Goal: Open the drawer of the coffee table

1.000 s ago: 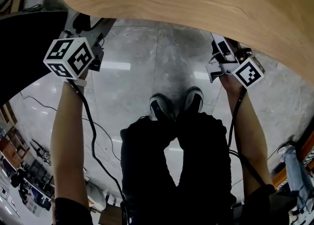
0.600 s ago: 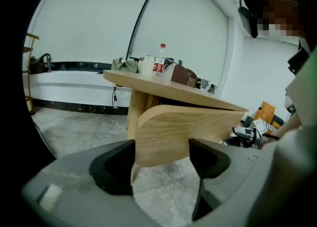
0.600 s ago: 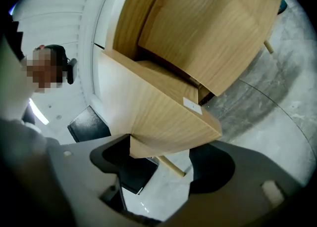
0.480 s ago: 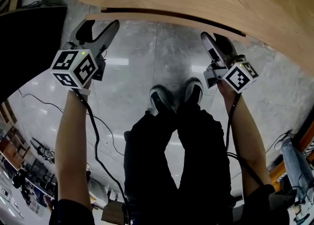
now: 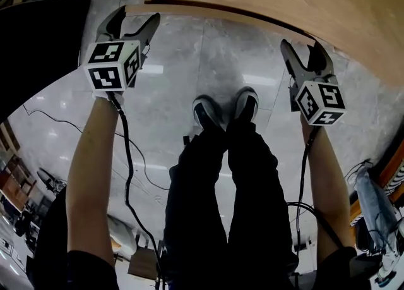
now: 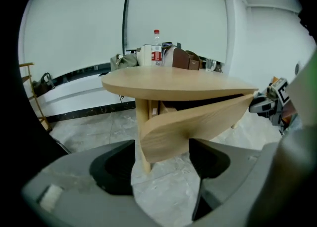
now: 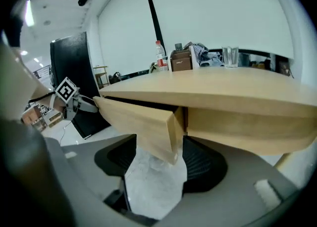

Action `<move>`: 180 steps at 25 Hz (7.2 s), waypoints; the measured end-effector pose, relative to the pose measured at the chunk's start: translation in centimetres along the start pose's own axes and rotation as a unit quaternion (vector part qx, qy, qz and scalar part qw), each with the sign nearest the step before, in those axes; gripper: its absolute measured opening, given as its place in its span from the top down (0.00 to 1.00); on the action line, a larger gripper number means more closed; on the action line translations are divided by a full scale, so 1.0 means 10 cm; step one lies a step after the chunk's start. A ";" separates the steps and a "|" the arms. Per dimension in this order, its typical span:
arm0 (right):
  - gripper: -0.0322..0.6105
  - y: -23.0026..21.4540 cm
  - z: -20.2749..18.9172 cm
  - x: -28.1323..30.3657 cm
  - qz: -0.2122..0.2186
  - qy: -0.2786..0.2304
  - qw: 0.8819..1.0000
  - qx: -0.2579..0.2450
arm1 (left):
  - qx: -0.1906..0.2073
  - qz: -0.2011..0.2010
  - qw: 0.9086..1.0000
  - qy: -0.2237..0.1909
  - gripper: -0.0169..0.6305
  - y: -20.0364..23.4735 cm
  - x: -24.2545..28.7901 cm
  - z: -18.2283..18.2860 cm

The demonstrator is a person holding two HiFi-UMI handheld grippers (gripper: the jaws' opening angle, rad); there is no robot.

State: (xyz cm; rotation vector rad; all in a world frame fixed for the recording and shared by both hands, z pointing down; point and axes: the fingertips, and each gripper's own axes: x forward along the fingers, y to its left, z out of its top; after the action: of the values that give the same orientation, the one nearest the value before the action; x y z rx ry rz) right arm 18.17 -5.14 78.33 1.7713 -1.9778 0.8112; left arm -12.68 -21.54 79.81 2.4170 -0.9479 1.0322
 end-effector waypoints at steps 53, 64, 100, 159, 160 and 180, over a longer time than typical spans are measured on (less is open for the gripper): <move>0.56 0.64 -0.98 -0.70 0.039 0.133 0.990 0.020 | -0.110 0.016 0.985 0.134 0.46 -0.58 -0.78 -1.24; 0.60 0.20 -0.54 -1.31 0.027 0.129 0.991 0.019 | -0.133 0.097 0.972 0.168 0.46 -0.61 -1.60 -1.34; 0.95 2.44 5.51 -3.93 0.164 -0.267 0.943 -0.112 | -0.064 0.066 0.935 -0.344 0.97 -1.44 -5.67 4.57; 0.95 2.86 6.42 -4.67 0.135 -0.380 0.897 -0.180 | 0.047 0.032 0.900 -0.432 0.97 -1.67 -6.28 5.41; 0.95 2.87 6.42 -4.66 0.136 -0.380 0.897 -0.181 | 0.047 0.032 0.900 -0.432 0.97 -1.67 -6.27 5.41; 0.95 2.94 6.38 -4.64 0.130 -0.374 0.901 -0.174 | 0.043 0.023 0.902 -0.428 0.97 -1.60 -6.28 5.36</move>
State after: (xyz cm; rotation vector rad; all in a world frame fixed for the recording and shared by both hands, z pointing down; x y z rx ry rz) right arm 2.79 -8.05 -4.42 1.7592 -2.6573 -0.2361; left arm -6.69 -11.08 -3.44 2.9647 -1.2177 -0.0584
